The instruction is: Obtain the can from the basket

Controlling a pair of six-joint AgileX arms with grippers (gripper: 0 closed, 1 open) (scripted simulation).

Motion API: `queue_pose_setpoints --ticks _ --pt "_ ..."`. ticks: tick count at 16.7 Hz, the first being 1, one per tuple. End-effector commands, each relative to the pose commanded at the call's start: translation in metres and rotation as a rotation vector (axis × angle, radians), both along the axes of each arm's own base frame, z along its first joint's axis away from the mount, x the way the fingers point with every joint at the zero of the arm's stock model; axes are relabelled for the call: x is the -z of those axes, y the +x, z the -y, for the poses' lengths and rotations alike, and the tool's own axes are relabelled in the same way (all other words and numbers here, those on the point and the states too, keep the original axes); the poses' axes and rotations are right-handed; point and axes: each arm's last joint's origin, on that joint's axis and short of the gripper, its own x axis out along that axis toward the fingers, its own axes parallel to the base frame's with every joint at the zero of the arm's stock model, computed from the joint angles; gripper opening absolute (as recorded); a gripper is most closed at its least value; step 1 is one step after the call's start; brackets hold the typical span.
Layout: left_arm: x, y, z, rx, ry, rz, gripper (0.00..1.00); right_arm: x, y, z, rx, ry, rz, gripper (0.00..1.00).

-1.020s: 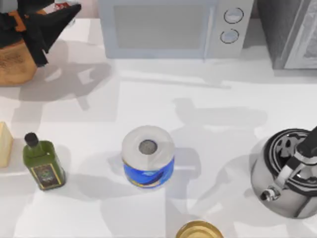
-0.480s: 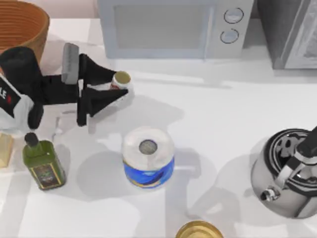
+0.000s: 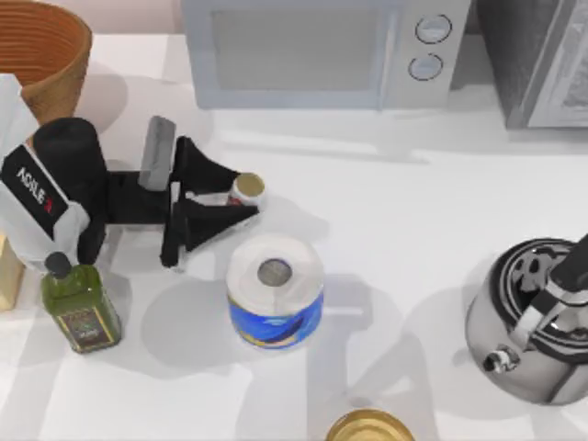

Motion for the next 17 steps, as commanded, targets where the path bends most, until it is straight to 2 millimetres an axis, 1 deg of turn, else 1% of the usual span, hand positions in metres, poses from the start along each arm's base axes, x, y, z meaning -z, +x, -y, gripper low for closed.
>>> queue_pose_setpoints --ticks 1,14,15,17 --pt "0.0 0.0 0.0 0.0 0.0 0.0 0.0 0.0 0.0 0.0 0.0 0.0 0.0 1.0" --pt "0.0 0.0 0.0 0.0 0.0 0.0 0.98 0.0 0.0 0.0 0.0 0.0 0.0 1.0" --pt "0.0 0.0 0.0 0.0 0.0 0.0 1.0 0.0 0.0 0.0 0.0 0.0 0.0 1.0" --pt "0.0 0.0 0.0 0.0 0.0 0.0 1.0 0.0 0.0 0.0 0.0 0.0 0.0 1.0"
